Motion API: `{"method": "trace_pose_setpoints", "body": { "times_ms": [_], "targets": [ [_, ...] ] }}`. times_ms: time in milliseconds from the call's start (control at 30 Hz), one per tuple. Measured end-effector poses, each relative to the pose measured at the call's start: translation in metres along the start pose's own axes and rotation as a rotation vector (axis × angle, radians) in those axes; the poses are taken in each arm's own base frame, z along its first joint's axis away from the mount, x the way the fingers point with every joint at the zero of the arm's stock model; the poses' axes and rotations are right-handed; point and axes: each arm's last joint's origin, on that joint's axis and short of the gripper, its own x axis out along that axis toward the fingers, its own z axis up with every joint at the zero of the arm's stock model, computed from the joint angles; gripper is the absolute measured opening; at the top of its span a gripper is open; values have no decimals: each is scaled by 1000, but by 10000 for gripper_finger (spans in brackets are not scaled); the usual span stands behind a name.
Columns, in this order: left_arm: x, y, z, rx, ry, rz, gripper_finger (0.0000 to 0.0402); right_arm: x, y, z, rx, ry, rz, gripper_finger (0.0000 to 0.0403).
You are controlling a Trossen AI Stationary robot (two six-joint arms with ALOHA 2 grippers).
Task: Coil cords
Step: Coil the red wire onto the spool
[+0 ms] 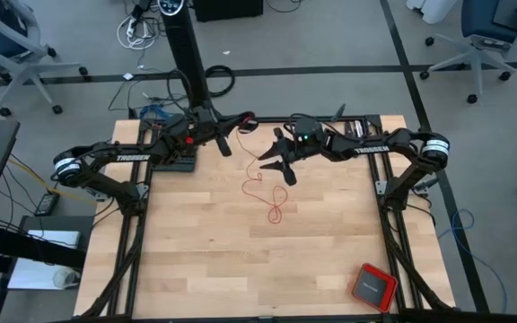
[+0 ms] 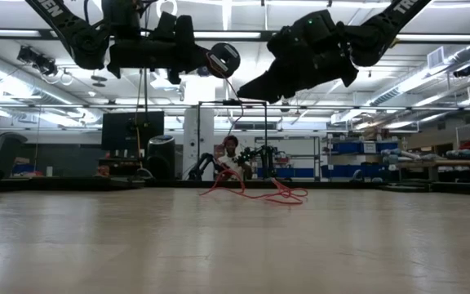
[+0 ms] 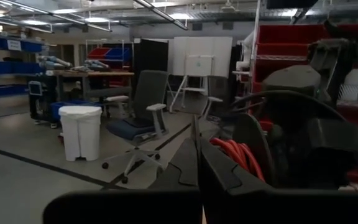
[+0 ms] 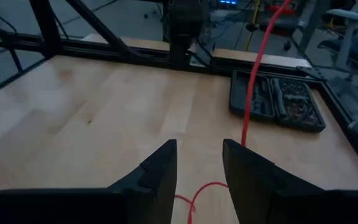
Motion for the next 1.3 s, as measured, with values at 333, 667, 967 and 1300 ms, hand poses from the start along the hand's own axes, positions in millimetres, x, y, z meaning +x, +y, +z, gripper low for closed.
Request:
{"method": "trace_pose_setpoints", "body": {
  "times_ms": [333, 667, 967, 1300],
  "targets": [
    [0, 0, 3, -31, -28, 1, 0, 1, -1, -1, -38, 32, -76, 112],
    [0, -1, 5, -52, -55, 4, 0, 1, -2, 0, -52, 22, -101, 74],
    [0, -2, 7, -54, -72, -2, 0, 4, 2, 4, -86, 30, -208, 91],
    [0, -2, 8, -53, -82, -1, 0, 13, 4, -1, -92, 53, -297, 95]
  ]
}}
